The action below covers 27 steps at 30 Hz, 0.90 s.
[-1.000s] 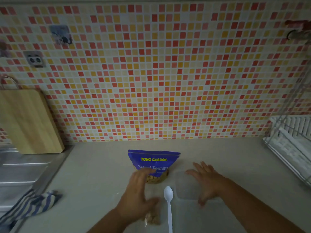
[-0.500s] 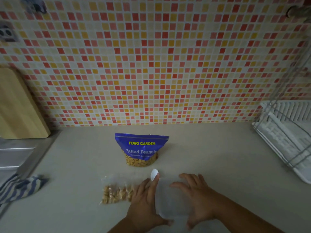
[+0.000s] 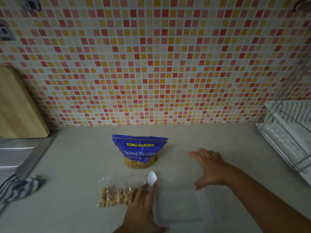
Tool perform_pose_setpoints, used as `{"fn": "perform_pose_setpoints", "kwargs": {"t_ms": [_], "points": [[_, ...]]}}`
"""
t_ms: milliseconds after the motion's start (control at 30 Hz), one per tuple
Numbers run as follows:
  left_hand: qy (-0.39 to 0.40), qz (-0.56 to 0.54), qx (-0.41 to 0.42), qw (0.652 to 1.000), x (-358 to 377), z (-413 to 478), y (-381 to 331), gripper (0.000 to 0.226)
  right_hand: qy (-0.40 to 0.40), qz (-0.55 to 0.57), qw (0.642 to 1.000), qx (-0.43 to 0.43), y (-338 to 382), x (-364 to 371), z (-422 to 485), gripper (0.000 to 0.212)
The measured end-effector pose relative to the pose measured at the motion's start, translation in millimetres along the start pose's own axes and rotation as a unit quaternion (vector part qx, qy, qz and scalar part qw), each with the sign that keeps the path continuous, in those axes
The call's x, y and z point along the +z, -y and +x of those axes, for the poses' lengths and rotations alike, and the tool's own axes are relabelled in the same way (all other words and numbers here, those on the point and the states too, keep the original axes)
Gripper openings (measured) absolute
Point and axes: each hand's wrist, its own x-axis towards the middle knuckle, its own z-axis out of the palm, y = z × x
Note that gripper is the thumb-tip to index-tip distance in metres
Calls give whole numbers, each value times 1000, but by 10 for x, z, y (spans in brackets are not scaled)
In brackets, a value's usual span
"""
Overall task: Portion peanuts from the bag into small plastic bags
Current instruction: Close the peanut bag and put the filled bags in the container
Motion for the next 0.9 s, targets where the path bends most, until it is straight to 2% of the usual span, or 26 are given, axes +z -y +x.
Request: {"fn": "perform_pose_setpoints", "kwargs": {"t_ms": [133, 233, 267, 367, 500, 567, 633, 700, 733, 800, 833, 900], "points": [[-53, 25, 17, 998, 78, -29, 24, 89, 10, 24, 998, 56, -58, 23, 389, 113], [-111, 33, 28, 993, 52, -12, -46, 55, 40, -4, 998, 45, 31, 176, 553, 113], [-111, 38, 24, 993, 34, -7, -76, 50, 44, -15, 998, 41, 60, 227, 586, 112], [-98, 47, 19, 994, 32, 0, -62, 46, 42, -37, 998, 35, 127, 364, 649, 110], [-54, 43, 34, 997, 86, -42, 49, 66, 35, -30, 998, 45, 138, 433, 662, 106], [-56, 54, 34, 996, 90, -55, 99, 57, 26, 8, 998, 56, 203, 325, 627, 101], [-45, 71, 29, 996, 79, -56, 147, 53, -44, 29, 997, 53, 333, 182, 562, 73], [-46, 86, 38, 995, 17, -63, 188, 53, -133, 74, 988, 33, 540, 54, 463, 23], [-60, 85, 50, 993, -47, -70, 219, 51, -142, 117, 983, 17, 674, 7, 393, 5], [-124, 59, 77, 988, -213, -80, 355, 44, -87, 201, 975, -44, 980, 2, 273, 15], [-156, 29, 71, 985, -316, -74, 453, 44, -52, 216, 971, -84, 1140, 57, 246, 13], [-189, -33, -7, 981, -530, -44, 705, 50, -20, 180, 970, -160, 1459, 190, 276, 25]]}}
